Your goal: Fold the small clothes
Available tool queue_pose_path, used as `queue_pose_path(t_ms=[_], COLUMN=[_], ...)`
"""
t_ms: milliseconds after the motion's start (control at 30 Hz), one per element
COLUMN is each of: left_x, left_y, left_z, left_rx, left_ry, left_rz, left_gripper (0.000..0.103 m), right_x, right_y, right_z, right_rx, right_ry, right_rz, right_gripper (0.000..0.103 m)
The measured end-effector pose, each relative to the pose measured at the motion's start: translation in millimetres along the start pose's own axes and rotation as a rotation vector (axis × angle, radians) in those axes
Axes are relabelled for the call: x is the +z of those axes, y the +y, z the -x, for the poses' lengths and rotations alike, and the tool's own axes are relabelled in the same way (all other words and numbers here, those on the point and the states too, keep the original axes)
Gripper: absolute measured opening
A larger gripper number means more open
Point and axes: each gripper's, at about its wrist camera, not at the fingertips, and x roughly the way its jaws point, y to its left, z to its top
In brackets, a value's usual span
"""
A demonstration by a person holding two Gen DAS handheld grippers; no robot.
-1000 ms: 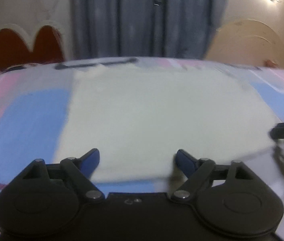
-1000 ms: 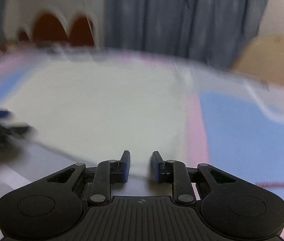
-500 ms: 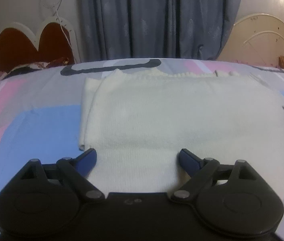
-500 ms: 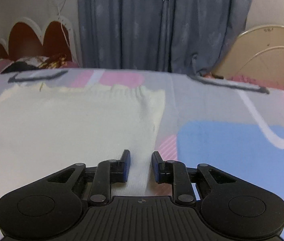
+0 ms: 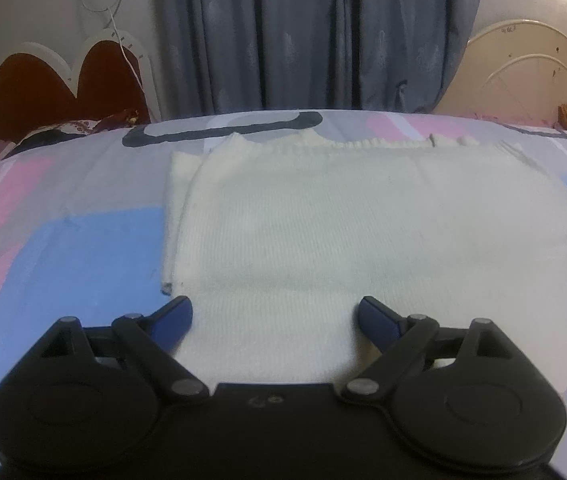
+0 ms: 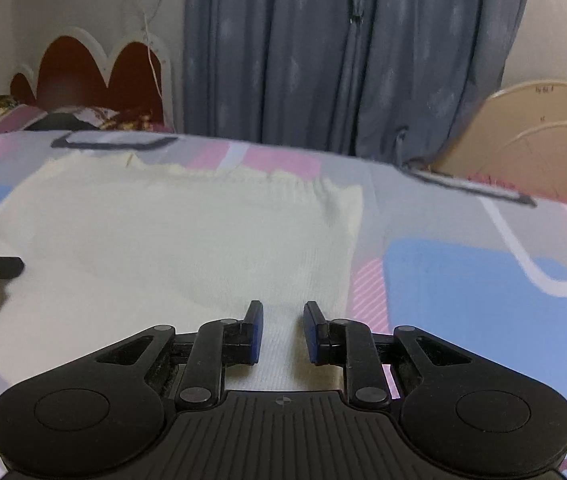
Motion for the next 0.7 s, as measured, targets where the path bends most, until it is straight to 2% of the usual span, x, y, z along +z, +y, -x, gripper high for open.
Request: queue_pose_path(t_ms=[167, 333, 533, 633, 700], left_x=[-12, -40, -54, -55, -55], left_y=[6, 18, 21, 22, 17], left_z=[26, 56, 67, 73, 72], left_rx=[-0.007, -0.014, 0.010, 0.014, 0.032], left_ry=[-0.025, -0.022, -0.001, -0.017, -0.013], left_rz=[0.040, 0.125, 0.149, 0.162, 0.135], left_gripper=[0.087, 0.086, 0.085, 0.082, 0.084], right_x=[3, -2, -10, -18, -25], right_y=[2, 10, 26, 31, 35], right_z=[13, 29, 27, 30, 34], right_rx=[0.029, 0.056, 0.073, 0.071, 0.085], right_ry=[-0.018, -0.028, -0.005, 0.015, 0.017], right_rz=[-0.009, -0.015, -0.009, -0.008, -0.008], right_gripper=[0.022, 0.022, 0.022, 0.022, 0.022])
